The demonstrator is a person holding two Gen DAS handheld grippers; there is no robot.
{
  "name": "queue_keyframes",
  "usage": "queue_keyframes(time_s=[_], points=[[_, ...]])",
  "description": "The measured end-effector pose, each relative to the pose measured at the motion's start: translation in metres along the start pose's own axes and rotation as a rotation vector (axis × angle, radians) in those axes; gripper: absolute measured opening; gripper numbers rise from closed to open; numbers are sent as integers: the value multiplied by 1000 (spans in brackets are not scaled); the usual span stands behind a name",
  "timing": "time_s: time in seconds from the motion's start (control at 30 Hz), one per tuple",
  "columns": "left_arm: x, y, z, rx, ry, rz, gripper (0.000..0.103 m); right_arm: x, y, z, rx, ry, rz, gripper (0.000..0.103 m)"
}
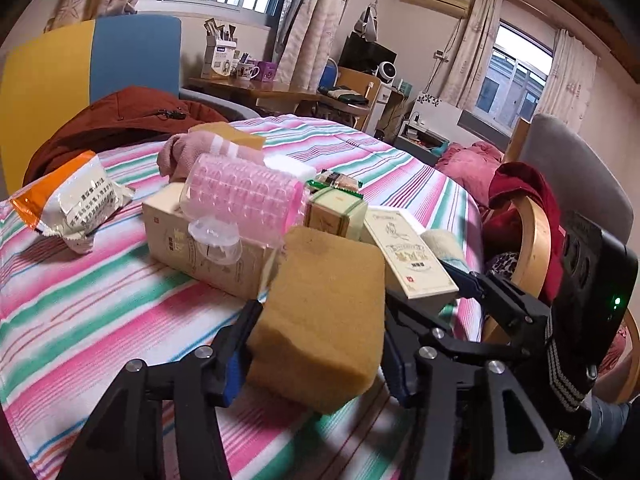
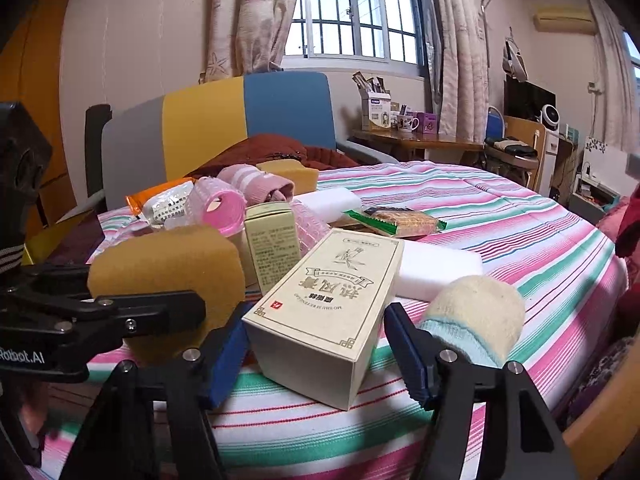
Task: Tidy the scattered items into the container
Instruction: 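Grasp the yellow sponge with the left tool while the right tool grasps the cream box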
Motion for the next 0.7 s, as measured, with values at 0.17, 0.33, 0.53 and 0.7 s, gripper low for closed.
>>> queue_keyframes(time_s=[0.17, 0.33, 0.53, 0.7], points=[[-13, -11, 1, -47, 3, 26, 53, -10, -1, -1, 1, 31, -16, 63], [-38, -28, 5, -64, 45, 49, 53, -28, -3, -6, 9, 87, -47, 61], [-75, -41, 7, -76, 96, 94, 53, -53, -6, -15, 50, 188, -85, 60], [-108, -44, 3, -83, 159, 152, 53, -65, 7, -38, 16, 260, -47, 58]])
Point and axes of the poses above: each gripper's, at about its wrist camera, not at the fingertips, and x roughly the way its jaws point, z to its right, y to its top, the point moved 4 cm from there along x, roughly the way its jaws point, and after that the axes turned 2 degrees about -x, right-handed, at the moved point
